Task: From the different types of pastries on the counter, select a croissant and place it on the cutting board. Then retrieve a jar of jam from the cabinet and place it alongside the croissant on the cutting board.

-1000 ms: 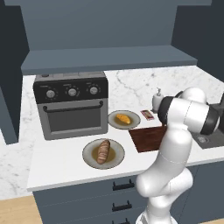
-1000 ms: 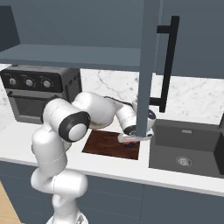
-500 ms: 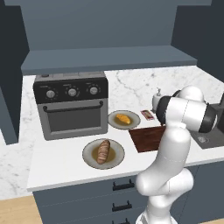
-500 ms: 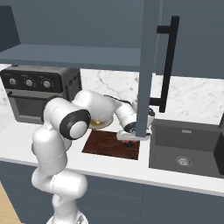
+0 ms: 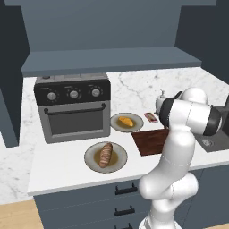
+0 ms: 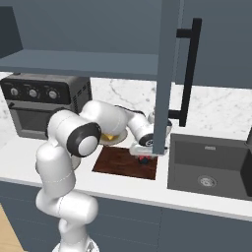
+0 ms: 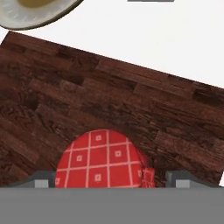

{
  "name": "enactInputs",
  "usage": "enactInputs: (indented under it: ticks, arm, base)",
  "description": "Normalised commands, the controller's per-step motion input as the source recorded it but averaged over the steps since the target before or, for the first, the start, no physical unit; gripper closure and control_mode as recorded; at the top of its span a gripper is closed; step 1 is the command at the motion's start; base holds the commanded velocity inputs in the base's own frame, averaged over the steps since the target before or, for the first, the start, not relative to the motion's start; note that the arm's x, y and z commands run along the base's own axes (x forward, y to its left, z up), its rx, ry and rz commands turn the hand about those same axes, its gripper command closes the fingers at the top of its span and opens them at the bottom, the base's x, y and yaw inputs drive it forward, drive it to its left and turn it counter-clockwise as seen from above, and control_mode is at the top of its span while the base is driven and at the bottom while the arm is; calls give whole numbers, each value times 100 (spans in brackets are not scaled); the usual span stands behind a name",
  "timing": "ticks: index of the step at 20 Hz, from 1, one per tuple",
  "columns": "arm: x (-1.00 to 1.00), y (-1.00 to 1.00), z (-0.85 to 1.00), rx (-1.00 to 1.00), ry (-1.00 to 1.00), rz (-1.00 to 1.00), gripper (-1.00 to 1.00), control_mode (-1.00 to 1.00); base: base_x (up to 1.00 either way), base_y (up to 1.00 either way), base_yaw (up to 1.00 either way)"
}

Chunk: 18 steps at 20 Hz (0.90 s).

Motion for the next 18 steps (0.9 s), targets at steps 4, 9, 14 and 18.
enactInputs:
  ticks: [4, 9, 14, 18]
  arm:
    - [0, 0, 10, 0, 4, 0, -100, -100]
    - [0, 0, 36, 0, 4, 0, -100, -100]
    - [15, 17, 42, -4, 7, 0, -100, -100]
    - [28, 75, 35, -16, 7, -1, -100, -100]
  base:
    - [0, 0, 0]
    - [0, 0, 0]
    - [0, 0, 0]
    - [0, 0, 0]
